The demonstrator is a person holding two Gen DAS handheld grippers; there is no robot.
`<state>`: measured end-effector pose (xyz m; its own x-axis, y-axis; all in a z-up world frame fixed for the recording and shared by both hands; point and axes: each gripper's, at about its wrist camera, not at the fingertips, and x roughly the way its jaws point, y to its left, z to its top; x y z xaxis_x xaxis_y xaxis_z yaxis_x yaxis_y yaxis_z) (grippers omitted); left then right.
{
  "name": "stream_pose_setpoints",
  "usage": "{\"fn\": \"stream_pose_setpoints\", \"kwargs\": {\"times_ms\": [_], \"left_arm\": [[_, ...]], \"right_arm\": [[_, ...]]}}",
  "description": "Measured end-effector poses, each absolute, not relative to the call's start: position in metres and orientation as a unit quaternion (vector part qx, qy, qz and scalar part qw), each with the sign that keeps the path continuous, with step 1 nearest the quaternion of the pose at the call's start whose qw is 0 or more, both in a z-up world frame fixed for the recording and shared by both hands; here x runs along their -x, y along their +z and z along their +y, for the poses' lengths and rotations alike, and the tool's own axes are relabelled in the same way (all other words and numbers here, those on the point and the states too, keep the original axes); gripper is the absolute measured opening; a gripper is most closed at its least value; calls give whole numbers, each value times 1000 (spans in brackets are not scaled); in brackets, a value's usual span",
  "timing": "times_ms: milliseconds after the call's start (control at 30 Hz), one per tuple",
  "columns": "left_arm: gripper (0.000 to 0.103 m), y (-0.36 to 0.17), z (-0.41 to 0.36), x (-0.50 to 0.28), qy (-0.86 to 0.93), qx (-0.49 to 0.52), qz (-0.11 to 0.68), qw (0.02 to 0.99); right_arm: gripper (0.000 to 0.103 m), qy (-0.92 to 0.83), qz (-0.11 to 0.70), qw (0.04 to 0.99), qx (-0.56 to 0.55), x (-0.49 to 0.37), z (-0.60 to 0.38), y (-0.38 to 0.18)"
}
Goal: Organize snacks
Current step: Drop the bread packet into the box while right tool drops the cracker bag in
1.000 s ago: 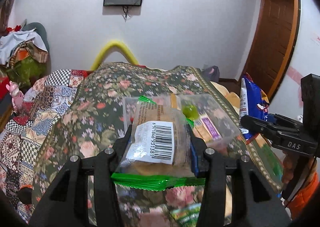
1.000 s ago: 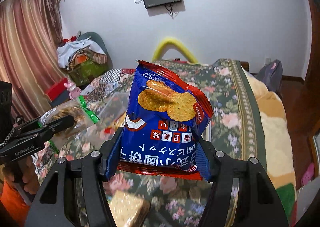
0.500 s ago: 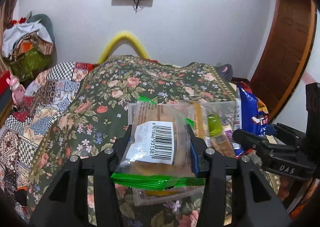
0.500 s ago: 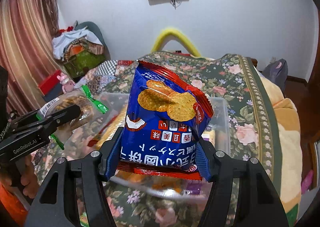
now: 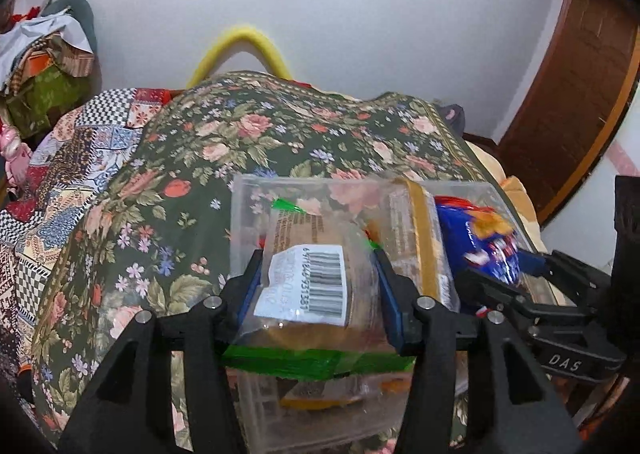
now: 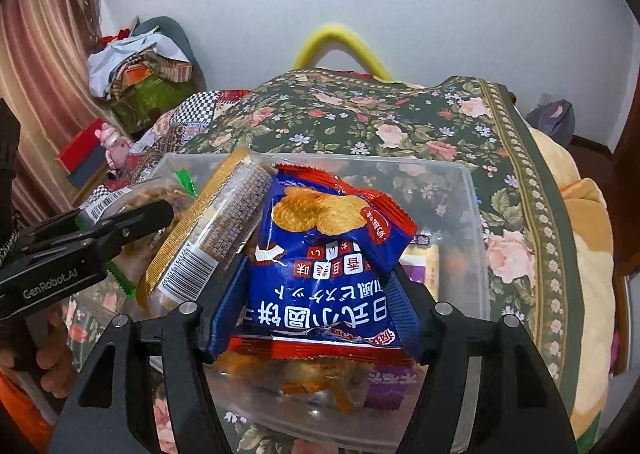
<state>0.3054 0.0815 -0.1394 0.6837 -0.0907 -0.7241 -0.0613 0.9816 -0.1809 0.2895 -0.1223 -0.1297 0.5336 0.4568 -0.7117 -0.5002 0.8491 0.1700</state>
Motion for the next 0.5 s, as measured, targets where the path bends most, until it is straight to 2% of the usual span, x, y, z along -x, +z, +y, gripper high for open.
{"fn": "stream_pose_setpoints", "kwargs": {"times_ms": [500], "left_arm": [[65,-74,73,-240,-3,65,332,941]], "right_arm": [[77,290,335,896,25,-240,-139,-77]]}}
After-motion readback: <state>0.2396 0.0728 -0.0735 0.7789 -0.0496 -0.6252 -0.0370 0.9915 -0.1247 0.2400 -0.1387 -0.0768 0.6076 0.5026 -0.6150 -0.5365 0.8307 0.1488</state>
